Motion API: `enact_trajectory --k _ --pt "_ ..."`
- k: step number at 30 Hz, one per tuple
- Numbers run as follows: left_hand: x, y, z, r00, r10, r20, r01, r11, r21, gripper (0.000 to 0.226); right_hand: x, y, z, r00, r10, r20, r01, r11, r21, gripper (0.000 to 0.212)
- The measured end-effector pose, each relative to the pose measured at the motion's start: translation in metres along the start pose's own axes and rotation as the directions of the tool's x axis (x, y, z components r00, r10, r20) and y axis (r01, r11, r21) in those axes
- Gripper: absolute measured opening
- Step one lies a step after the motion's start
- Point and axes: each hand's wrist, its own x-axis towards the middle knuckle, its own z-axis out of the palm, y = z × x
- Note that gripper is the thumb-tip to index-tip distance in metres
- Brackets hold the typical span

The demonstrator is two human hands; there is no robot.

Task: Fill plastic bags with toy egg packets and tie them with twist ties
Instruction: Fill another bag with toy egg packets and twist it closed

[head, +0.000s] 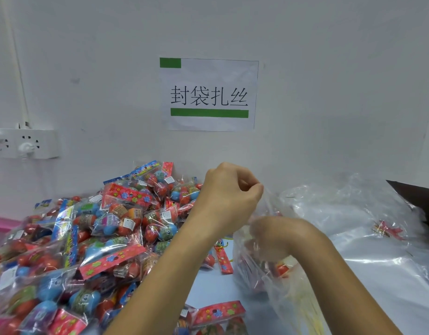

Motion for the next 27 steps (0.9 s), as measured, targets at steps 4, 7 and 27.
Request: enact_trajectory --k 4,7,27 --pt "0.002 -0.003 -0.004 0.999 0.007 -0.04 -0.008 1.0 -0.008 0.011 -0.029 -0.002 -0.015 0.982 -0.061 -0.181 0.062 0.998 0.0 0.032" --pt "0.001 -0.002 -0.005 1.0 0.028 0.002 -0.028 0.998 -0.049 0.01 -0.055 -0.006 -0.024 0.922 -0.148 -0.357 0.155 0.988 -0.009 0.037" --pt "0.014 -0.036 -0.039 0.933 -0.271 -0.235 0.221 0.951 -0.217 0.02 -0.048 0.015 -0.036 0.473 -0.26 -0.842 0.662 0.735 0.145 0.02"
